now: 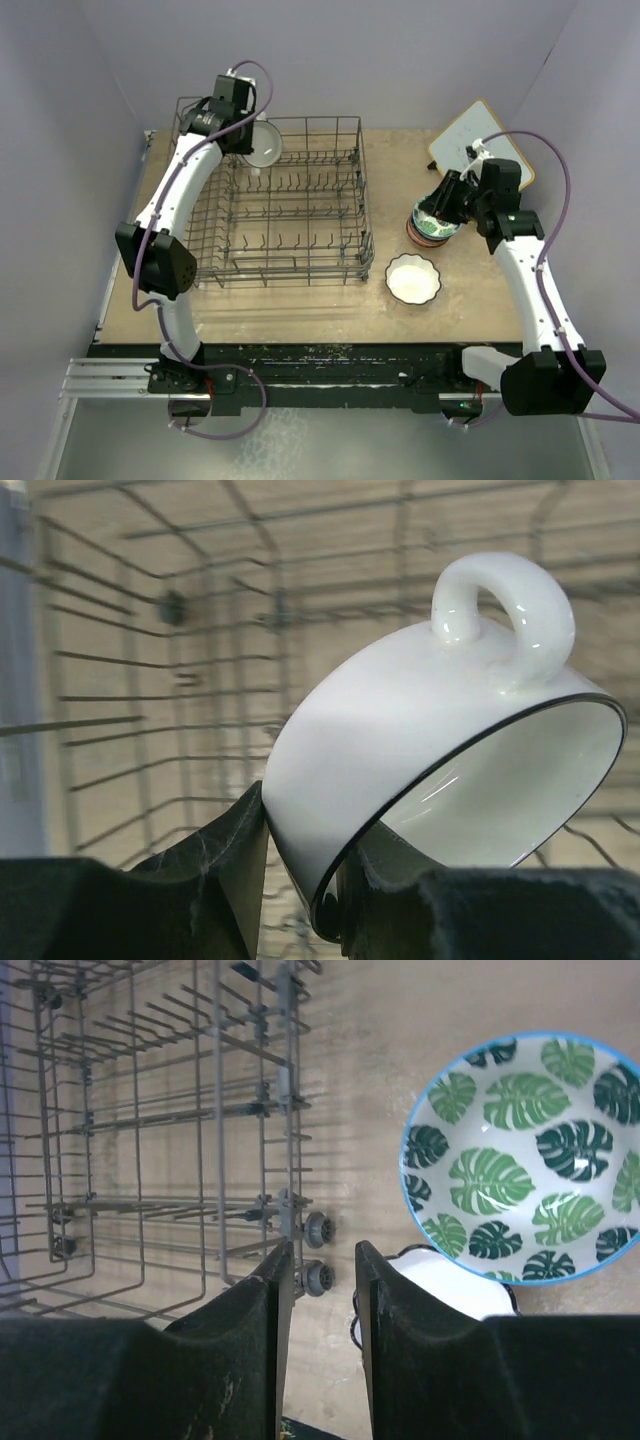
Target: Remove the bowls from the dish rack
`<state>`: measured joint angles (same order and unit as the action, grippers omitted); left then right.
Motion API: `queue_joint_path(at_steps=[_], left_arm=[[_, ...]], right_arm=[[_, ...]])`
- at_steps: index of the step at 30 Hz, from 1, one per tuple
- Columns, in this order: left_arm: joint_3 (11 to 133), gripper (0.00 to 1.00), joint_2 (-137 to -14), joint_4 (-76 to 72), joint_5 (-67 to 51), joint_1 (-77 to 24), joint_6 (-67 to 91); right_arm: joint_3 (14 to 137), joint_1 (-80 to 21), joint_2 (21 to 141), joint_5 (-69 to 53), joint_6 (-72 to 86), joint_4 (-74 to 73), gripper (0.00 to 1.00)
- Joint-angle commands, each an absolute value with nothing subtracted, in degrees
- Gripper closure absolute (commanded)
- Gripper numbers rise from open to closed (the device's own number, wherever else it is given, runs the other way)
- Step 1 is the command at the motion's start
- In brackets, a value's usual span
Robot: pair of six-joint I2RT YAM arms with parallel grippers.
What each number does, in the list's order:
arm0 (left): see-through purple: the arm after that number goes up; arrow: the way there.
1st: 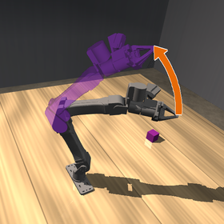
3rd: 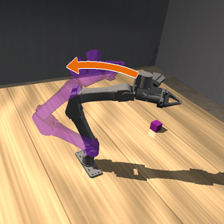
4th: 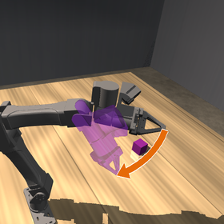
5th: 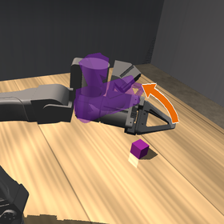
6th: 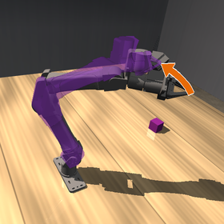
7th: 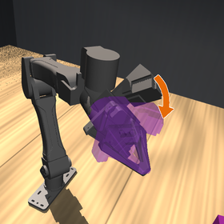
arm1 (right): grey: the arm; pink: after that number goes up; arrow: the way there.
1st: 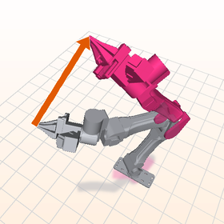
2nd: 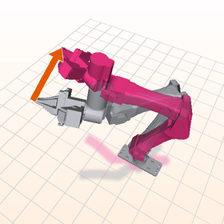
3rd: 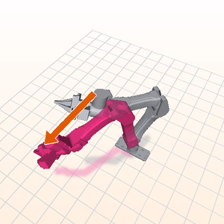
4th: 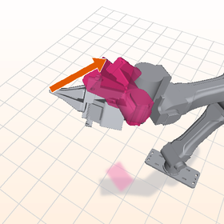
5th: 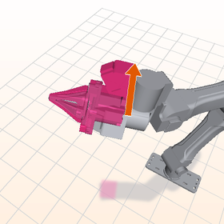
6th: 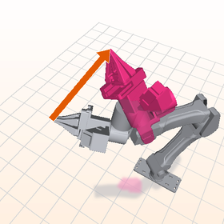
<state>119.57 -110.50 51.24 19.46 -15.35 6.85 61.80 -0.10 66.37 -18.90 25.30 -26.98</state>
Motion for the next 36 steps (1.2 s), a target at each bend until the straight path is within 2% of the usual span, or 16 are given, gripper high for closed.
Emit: queue_joint_path(at_steps=[1,5,8,11,19,27,36], left_arm=[[120.7,0.95,-105.2,51.2,3.5,-17.1,16.5],[116.8,0.98,-103.7,49.8,-3.5,-18.9,22.0],[111.7,0.99,-102.3,46.9,-7.5,-20.5,25.9],[107.1,0.99,-100.8,44.4,-8.6,-21.7,28.9],[103.7,1.0,-101.3,44.2,-9.0,-23.6,31.1],[102.7,1.0,-102.2,43.6,-7.7,-26.7,33.6],[103.8,1.0,-102.6,44.2,-9.5,-27.2,33.0]], right_arm=[[70.3,-3.2,67.0,-15.6,19.3,-28.0,0.65],[76.4,-6.7,70.9,-10.9,17.0,-32.1,0.56],[80.3,-11.7,74.1,-5.8,17.4,-33.1,0.41],[83.8,-17.6,77.6,-3.9,19.0,-32.3,0.37],[96.1,-29.1,89.6,4.1,17.0,-35.6,0.4],[101.4,-32.8,95.9,5.3,16.3,-37.0,0.47],[102.2,-33.2,99.4,5.5,16.3,-36.6,0.48]])
